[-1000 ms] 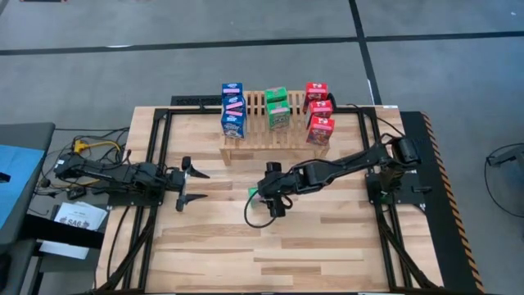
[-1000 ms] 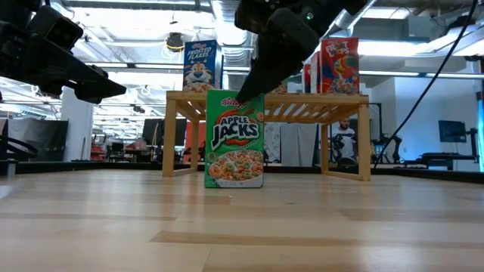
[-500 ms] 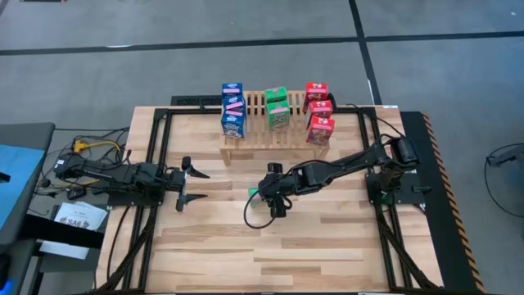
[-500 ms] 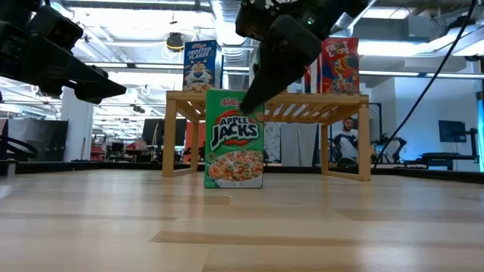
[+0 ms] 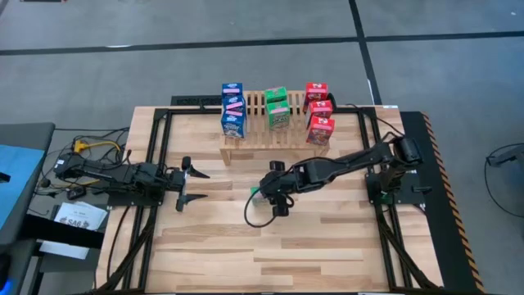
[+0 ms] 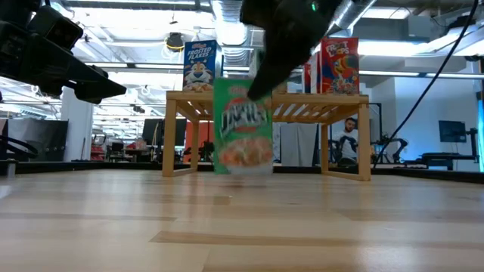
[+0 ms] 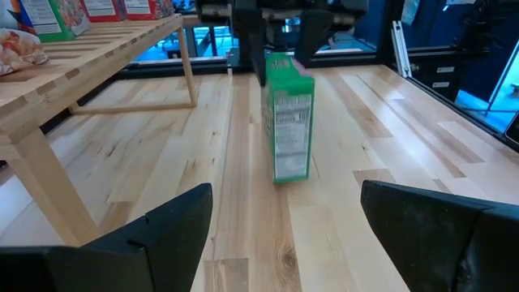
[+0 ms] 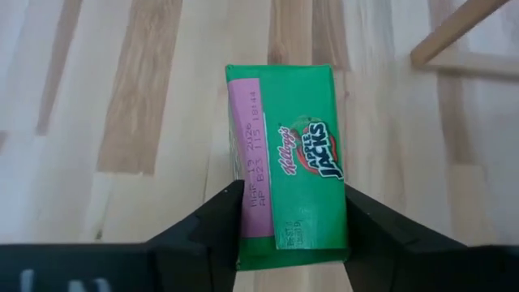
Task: Stack cereal on shelf
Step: Put the green cereal box on the shelf aligned with the other green cereal box
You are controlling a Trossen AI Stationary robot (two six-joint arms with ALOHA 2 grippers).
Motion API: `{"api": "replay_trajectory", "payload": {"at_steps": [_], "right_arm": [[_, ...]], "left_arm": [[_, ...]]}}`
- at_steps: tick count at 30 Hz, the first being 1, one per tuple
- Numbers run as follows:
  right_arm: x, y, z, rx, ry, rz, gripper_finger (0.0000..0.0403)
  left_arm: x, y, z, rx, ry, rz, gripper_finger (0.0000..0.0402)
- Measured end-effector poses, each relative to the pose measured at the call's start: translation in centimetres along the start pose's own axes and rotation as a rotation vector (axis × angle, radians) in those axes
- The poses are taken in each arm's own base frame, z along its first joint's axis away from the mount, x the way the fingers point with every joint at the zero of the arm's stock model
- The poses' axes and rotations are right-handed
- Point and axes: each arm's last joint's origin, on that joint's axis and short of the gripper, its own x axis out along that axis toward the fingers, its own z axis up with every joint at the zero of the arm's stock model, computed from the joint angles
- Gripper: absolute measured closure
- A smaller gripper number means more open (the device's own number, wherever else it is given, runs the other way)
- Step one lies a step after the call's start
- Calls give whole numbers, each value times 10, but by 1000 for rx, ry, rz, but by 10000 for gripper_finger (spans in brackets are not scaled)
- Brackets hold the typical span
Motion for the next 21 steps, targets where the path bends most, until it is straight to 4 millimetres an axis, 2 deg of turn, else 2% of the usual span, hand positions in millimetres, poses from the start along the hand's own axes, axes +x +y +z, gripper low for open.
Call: {"api": "replay_trajectory", "payload": {"at_steps": [6,13,16,21], "right_arm": [[-36,-7,29,-18,82,-17,209],[-84,-29,60,-62,87,-60,213],[-104,-43,66,-76,69,-86,209],[-137,-67,62,-34,29,-127,208]], "left_arm": [[0,0,0,0,1,0,95],[0,0,0,0,0,0,95],[0,0,0,0,0,0,95],[0,0,0,0,0,0,95]]}}
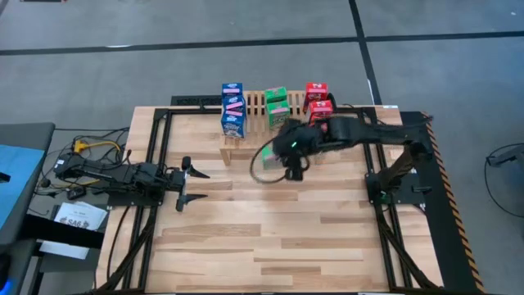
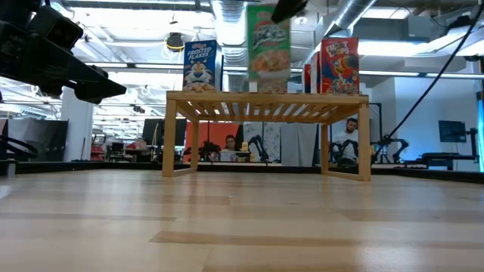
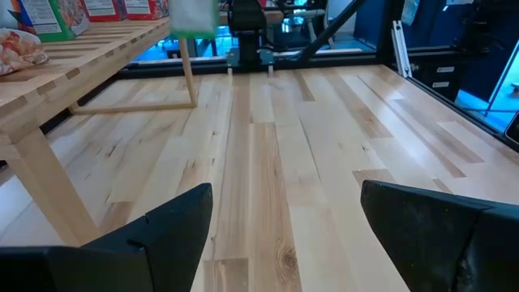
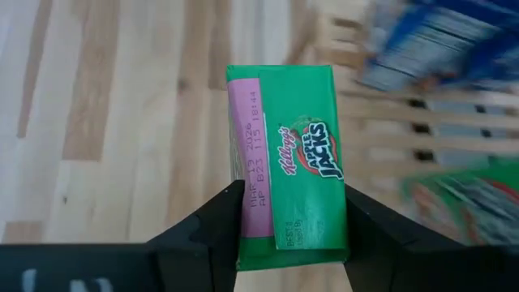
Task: Stack cereal on shelf
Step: Put the green cereal box on the shelf aligned with the other green cereal box
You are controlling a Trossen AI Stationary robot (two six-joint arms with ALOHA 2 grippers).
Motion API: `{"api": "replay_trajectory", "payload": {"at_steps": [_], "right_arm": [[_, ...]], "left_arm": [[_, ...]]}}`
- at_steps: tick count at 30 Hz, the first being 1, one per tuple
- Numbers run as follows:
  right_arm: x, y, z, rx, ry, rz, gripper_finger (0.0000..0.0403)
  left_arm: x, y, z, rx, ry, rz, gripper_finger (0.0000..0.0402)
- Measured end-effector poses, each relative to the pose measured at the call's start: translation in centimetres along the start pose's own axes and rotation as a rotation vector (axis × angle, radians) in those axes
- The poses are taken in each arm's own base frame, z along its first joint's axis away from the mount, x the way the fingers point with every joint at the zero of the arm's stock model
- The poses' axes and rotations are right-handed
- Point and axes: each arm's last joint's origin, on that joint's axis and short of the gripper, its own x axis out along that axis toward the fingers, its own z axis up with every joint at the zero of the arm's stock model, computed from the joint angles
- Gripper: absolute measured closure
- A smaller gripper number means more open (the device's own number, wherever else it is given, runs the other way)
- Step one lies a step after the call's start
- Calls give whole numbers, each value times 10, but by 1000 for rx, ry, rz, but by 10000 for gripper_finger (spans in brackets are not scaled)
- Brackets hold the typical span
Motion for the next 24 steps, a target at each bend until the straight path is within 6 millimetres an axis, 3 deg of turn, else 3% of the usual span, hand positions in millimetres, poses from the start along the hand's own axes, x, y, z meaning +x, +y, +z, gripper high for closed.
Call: {"api": "replay_trajectory", "payload": {"at_steps": [4,9,13,24], "right_arm": [[-23,-22,-5,27,-44,-42,209],[-32,-43,-12,43,-50,-86,205],[-31,-56,-15,35,-48,-84,205],[-2,-76,-17,37,-8,-56,204]], "left_arm": [[0,0,0,0,0,0,95],[0,0,0,0,-1,0,95],[0,0,0,0,0,0,95],[0,0,0,0,1,0,95]]}}
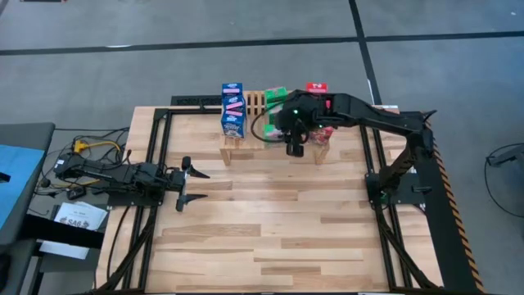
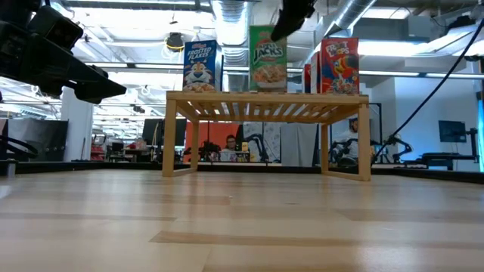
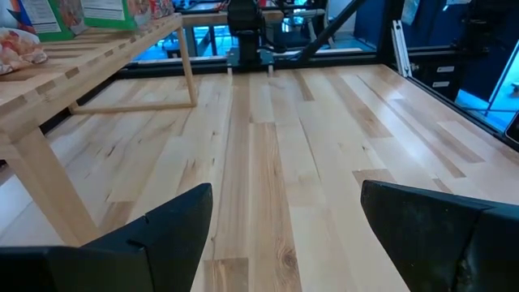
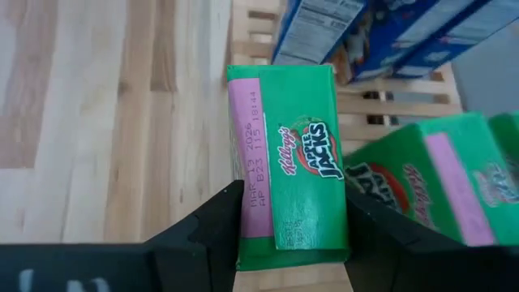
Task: Stack cereal on shelf
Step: Put the green cereal box on the shelf aligned with the other green cereal box
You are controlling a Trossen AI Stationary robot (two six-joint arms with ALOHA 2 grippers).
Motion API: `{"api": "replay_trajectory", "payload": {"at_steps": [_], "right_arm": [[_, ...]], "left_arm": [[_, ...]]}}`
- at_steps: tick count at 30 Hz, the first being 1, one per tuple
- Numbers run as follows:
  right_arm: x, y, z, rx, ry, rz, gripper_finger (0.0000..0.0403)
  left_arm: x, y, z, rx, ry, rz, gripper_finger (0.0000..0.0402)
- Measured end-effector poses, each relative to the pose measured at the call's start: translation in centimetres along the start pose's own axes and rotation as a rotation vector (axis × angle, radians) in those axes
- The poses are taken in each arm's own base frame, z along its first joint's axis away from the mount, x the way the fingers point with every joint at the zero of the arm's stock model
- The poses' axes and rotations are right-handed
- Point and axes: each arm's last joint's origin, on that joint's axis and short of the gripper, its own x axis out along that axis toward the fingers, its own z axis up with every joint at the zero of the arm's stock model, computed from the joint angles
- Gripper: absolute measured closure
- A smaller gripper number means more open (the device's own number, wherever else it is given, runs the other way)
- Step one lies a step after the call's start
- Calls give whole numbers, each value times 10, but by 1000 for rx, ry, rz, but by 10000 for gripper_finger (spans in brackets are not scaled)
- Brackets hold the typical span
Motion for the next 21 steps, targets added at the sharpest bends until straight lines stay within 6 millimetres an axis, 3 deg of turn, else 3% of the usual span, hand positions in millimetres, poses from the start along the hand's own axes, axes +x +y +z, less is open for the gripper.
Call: {"api": "replay_trajectory", "payload": {"at_steps": [13,21], "right_arm": [[3,-15,-5,12,8,30,202],[7,-18,-6,21,20,30,175]], "left_arm": [[0,0,0,0,0,0,95],[0,0,0,0,0,0,95]]}}
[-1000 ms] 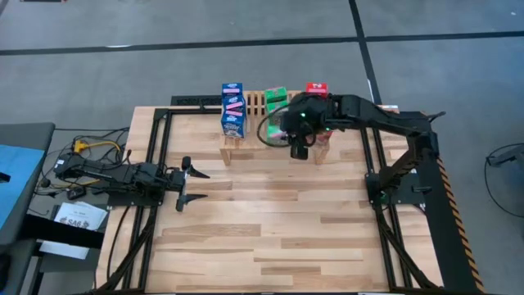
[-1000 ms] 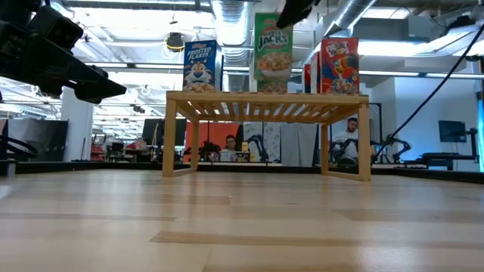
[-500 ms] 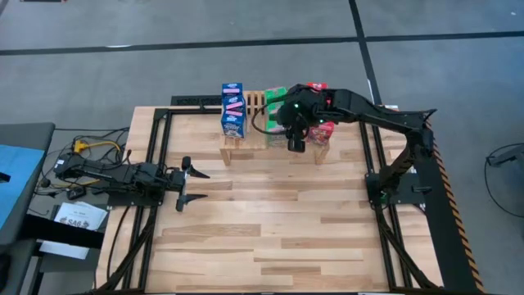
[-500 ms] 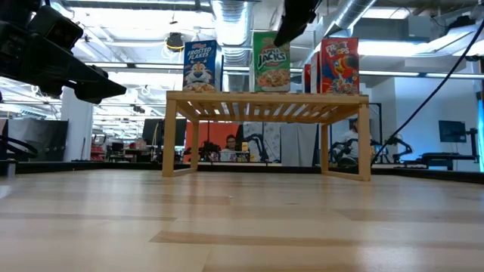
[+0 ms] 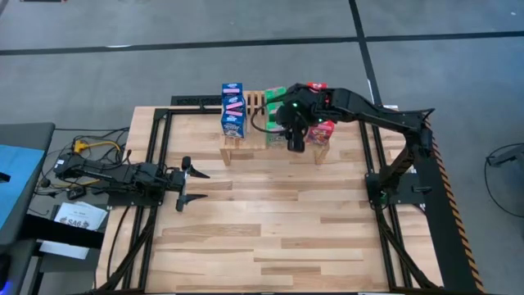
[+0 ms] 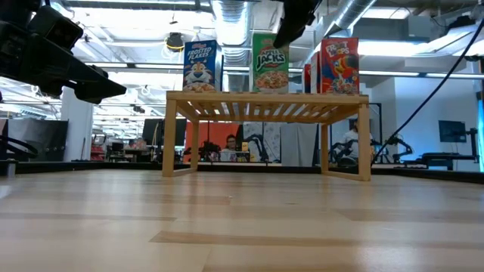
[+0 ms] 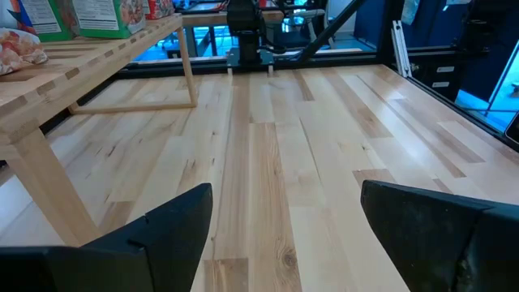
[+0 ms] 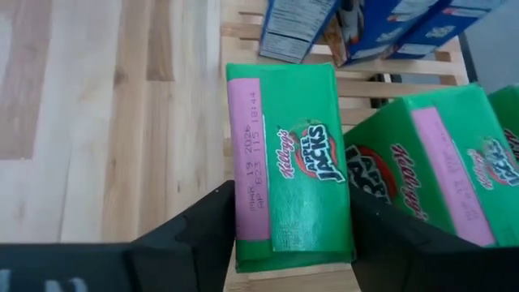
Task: Stack cereal on shelf
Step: Put the green cereal box on the shelf aligned with the other green cereal box, then return to Home Position
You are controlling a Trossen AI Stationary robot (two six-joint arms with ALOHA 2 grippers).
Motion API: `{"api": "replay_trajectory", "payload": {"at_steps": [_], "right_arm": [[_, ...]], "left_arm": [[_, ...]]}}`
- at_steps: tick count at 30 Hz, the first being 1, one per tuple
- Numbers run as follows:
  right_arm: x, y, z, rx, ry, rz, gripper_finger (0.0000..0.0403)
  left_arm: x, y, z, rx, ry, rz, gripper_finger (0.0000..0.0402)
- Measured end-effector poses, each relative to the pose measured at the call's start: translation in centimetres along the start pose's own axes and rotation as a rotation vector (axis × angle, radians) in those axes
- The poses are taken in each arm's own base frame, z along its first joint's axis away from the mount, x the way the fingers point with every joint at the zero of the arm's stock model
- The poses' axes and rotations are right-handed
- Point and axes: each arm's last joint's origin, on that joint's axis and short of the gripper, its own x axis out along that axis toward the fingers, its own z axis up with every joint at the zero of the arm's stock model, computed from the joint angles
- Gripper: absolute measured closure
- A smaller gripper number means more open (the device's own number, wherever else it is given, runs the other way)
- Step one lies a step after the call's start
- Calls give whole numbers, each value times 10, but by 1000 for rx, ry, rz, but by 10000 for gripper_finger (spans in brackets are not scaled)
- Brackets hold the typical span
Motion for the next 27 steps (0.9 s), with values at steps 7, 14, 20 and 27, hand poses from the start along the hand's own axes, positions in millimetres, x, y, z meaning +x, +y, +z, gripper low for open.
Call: {"api": "replay_trajectory", "payload": {"at_steps": [7,14,20,27], "right_arm": [[3,0,0,2,6,-1,159],[1,-1,0,-7,5,-7,158],[-8,-1,0,-24,-16,-15,157],[-21,0,-1,-24,-48,-22,157]], "left_arm": [[0,0,0,0,1,0,95],[0,0,0,0,1,0,95],[0,0,0,0,0,1,95],[0,0,0,0,1,0,95]]}}
